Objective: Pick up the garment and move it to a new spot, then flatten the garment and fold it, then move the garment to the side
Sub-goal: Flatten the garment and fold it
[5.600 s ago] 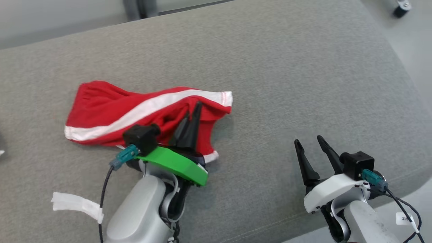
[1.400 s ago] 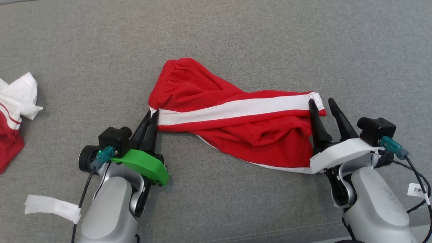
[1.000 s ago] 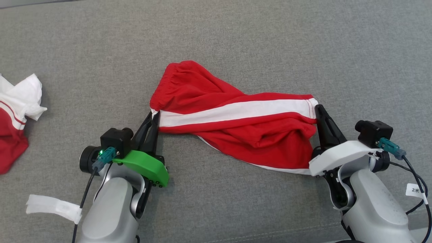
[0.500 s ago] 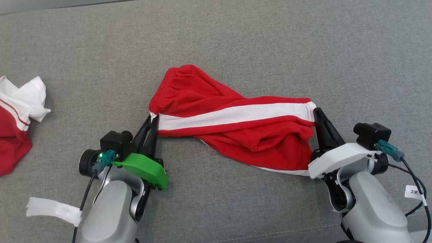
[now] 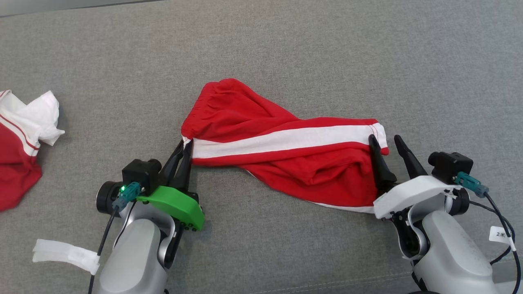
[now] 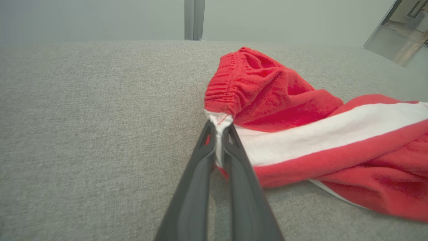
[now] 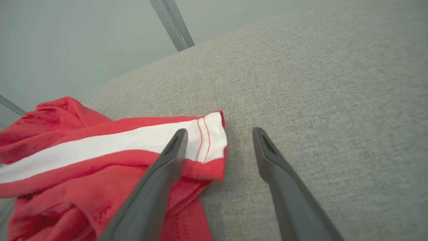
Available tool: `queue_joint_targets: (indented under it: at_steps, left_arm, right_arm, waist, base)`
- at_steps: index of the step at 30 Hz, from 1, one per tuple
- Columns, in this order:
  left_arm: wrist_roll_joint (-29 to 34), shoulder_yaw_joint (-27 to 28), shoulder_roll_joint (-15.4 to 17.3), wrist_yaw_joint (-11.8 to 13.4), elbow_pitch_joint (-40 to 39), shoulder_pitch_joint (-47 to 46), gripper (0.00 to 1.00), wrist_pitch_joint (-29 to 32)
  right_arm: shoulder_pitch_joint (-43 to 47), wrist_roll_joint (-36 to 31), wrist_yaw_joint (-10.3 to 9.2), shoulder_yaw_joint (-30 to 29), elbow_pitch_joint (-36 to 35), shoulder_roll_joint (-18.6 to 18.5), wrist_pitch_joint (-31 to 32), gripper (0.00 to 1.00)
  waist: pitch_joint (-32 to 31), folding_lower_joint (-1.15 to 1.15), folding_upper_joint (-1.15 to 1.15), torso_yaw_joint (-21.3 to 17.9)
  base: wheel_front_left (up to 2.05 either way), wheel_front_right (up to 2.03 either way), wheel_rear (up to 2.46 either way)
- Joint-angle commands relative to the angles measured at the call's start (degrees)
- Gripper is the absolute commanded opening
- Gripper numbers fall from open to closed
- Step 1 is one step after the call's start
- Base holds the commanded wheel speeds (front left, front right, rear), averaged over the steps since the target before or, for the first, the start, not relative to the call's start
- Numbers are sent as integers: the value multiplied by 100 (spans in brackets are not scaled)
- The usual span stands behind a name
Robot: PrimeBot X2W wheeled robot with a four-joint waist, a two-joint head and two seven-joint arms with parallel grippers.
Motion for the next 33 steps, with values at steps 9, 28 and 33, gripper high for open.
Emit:
queue_joint_targets:
  at_steps: [9,28,33]
  left_arm:
    - [48,7,8,2,2,27,0,-1]
    - [5,-191,568,2,-266,-977,0,-2]
    - [-156,-548,967,6,-101,-2374,0,-1]
  right_arm:
    - [-99,237,-8,302,140,-61,-3,0]
    - [-808,71,-8,152,-841,-441,-3,0]
    - [-1980,-82,-8,286,-885,-833,-3,0]
  waist:
    - [10,0,0,81]
    - [-513,0,0,-27]
    - [-148,0,0,29]
  base:
    - [0,0,0]
    - [0,0,0]
    - [0,0,0]
